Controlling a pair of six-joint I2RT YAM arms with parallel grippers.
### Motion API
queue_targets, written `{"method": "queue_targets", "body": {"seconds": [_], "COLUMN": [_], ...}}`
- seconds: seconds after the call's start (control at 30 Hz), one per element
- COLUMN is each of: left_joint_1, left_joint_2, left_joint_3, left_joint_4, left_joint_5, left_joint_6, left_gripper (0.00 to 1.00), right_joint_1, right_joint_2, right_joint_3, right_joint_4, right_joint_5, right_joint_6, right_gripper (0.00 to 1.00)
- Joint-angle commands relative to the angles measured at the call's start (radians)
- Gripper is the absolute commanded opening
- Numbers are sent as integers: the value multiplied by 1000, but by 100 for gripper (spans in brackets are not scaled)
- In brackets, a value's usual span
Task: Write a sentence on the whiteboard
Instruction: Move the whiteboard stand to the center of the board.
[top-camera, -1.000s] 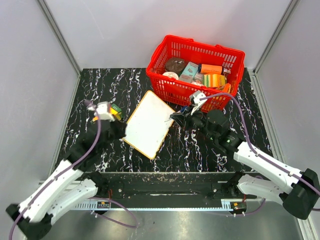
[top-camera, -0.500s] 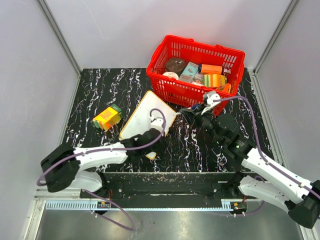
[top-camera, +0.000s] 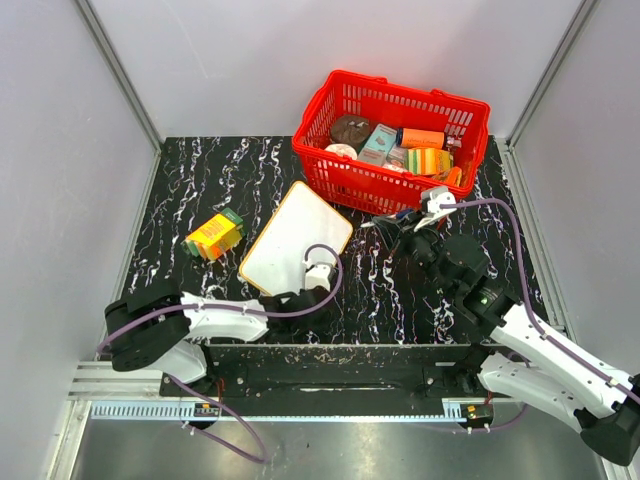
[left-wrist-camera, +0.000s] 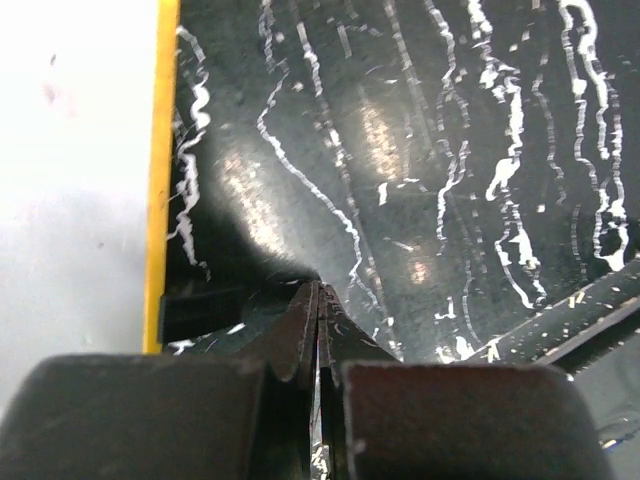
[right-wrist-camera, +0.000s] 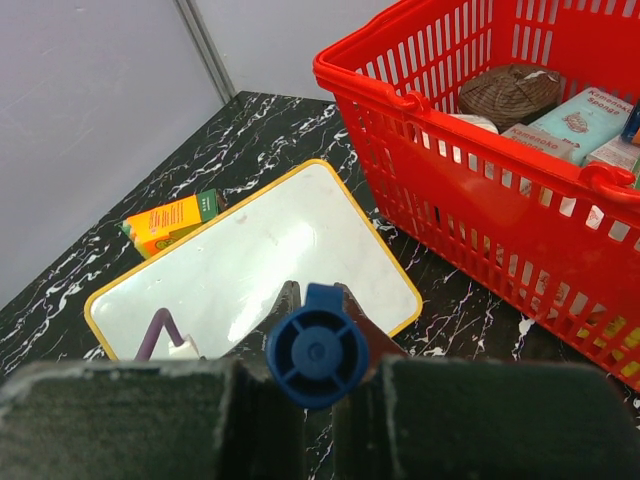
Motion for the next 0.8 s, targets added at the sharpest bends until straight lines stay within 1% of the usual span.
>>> {"method": "queue_targets", "body": {"seconds": [0.0, 0.13, 0.3, 0.33, 0.5, 0.63, 0.77], "left_joint_1": [-30, -34, -33, -33, -34, -33, -19], "left_joint_2": [-25, -23, -48, -64, -153, -250, -314], "left_joint_3": [-21, -36, -47, -52, -130, -159, -173], "left_joint_4": [-70, -163, -237, -263, -279, -367, -418], "left_joint_5": [-135, -208, -277, -290, -345, -412, -471], "left_joint_6": [-111, -224, -312, -347, -439, -526, -557], "left_gripper": [0, 0, 0, 0, 0, 0, 0], "right_joint_1": [5, 5, 5, 5, 5, 5, 5], "right_joint_2": [-1, -3, -9, -9, -3, 3, 8], "right_joint_3": [-5, -8, -10, -8, -11, -13, -14], "right_joint_4": [35, 35, 34, 34, 35, 37, 41], "right_joint_5": [21, 15, 6, 8, -6, -11, -19], "right_joint_6": [-8, -8, -8, -11, -5, -2, 2], "right_gripper": [0, 0, 0, 0, 0, 0, 0]}}
